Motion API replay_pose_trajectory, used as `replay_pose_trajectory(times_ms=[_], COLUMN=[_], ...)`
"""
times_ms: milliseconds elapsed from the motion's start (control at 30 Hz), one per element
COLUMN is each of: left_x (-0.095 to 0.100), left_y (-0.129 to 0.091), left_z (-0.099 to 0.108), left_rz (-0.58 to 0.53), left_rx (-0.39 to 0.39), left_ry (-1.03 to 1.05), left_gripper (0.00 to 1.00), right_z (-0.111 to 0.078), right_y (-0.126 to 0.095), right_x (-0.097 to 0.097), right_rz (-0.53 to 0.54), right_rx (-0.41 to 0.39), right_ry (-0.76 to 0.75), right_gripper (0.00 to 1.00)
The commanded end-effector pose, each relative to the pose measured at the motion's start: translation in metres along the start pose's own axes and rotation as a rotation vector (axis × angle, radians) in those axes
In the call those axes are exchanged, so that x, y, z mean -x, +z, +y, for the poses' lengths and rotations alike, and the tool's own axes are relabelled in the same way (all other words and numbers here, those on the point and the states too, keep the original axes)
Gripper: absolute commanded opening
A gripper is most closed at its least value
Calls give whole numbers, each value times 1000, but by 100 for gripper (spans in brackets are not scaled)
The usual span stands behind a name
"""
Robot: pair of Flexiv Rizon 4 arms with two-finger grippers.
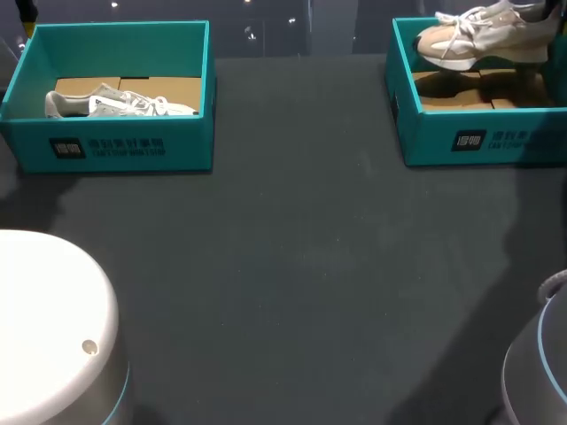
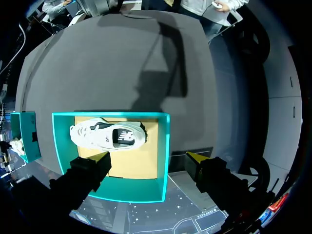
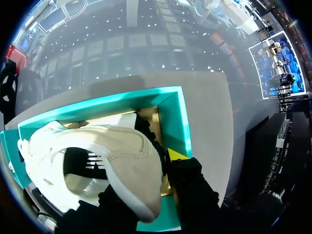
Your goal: Take the shoe out of the shoebox, open the shoe tongue, remove and reinsert the insole, then place the shoe into the shoebox
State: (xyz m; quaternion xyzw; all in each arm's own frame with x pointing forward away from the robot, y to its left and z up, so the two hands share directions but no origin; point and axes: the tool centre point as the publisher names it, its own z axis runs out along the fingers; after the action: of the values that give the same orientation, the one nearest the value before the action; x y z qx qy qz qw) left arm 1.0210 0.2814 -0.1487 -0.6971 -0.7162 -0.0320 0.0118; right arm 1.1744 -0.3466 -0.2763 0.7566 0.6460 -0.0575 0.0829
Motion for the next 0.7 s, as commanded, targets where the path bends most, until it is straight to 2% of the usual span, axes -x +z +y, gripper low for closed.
replay_pose_trajectory(times_ms=[33, 400, 700], left_x=[0, 0, 0], left_y=[0, 0, 0], left_z=[-1, -1, -1], left_rz=[2, 2, 2], left_rx=[2, 2, 2], left_ry=[1, 1, 1], left_gripper=[100, 100, 100], right_z=[-8, -9, -22], right_y=[-9, -30, -45], right_x=[3, 6, 12], right_rz=[-5, -17, -18], right_rx=[15, 41, 55], right_ry=[5, 7, 9], right_gripper=[0, 0, 0])
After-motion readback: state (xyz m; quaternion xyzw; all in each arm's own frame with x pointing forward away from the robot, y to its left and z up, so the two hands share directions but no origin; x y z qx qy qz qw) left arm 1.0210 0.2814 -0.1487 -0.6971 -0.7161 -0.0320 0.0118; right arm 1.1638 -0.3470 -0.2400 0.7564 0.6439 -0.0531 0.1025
